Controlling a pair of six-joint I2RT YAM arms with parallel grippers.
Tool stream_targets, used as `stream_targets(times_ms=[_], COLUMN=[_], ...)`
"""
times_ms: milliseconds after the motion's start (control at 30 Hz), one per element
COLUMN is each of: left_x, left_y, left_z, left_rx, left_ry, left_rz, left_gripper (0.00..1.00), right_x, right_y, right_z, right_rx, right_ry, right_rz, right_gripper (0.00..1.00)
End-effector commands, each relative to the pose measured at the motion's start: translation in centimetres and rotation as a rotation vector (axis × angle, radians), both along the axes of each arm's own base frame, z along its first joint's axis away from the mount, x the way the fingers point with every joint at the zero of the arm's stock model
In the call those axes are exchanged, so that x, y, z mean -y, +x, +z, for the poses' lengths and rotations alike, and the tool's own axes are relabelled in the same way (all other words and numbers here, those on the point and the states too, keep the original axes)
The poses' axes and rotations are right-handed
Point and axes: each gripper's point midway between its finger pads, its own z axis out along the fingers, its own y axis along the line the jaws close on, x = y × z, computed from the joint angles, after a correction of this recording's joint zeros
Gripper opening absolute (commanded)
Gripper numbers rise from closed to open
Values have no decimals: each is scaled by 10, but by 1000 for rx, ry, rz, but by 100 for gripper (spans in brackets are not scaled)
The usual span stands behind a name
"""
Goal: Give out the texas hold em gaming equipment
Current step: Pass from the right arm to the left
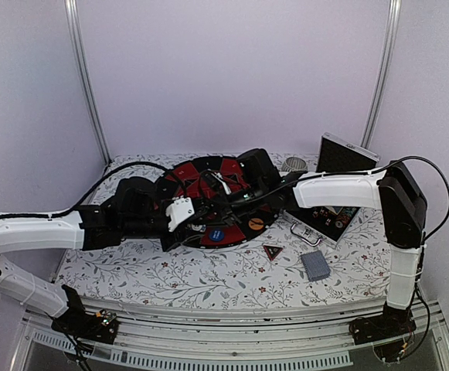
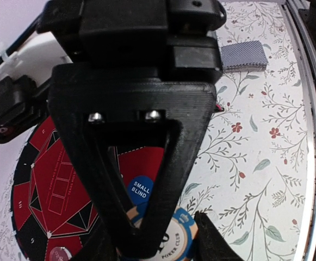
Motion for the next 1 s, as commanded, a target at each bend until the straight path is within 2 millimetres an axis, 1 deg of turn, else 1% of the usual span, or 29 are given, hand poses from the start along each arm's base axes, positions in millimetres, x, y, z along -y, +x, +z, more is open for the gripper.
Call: stream_targets(times_ms=[0, 100, 167, 300, 333, 400, 467, 533, 600, 667, 733, 800, 867, 933, 967], left_x=[3, 2, 2, 1, 1, 0, -1, -2, -4, -5, -6, -7, -9, -11, -12], left_y=[-1, -1, 0, 4, 5, 6, 8, 10, 13, 16, 18, 22, 27, 35, 40], left_z=[2, -1, -4, -7, -7, -7, -8, -8, -10, -12, -18, -25, -32, -37, -43], left_rx=[-9, -18, -23, -31, -32, -33, -34, -37, -41, -53, -74, -93, -116, -145, -166], left_ry=[-21, -11, -2, 11, 14, 15, 16, 15, 20, 25, 35, 47, 56, 57, 63], left_rz=[-18, -15, -11, 6, 9, 17, 27, 38, 52, 65, 79, 92, 113, 141, 158], left_gripper=[37, 35, 27, 3, 0, 0, 0, 0, 0, 0, 0, 0, 0, 0, 0], right_x=[-4, -4, -4, -3, -3, -3, -2, -1, 1, 4, 8, 15, 26, 39, 47], right_y=[-2, -3, -3, -4, -4, -4, -4, -3, 0, 3, 9, 15, 26, 38, 45], right_z=[18, 21, 22, 22, 23, 23, 23, 22, 18, 14, 9, 6, 3, -3, -6], right_rx=[37, 43, 44, 42, 43, 44, 47, 49, 47, 46, 46, 49, 60, 74, 82], right_ry=[47, 53, 54, 55, 56, 58, 56, 51, 44, 34, 23, 12, -1, -26, -39], right_rz=[15, 17, 17, 22, 23, 23, 21, 12, 3, -11, -29, -52, -92, -143, -174], right_gripper=[2, 2, 2, 2, 2, 4, 10, 23, 33, 40, 44, 50, 58, 64, 67])
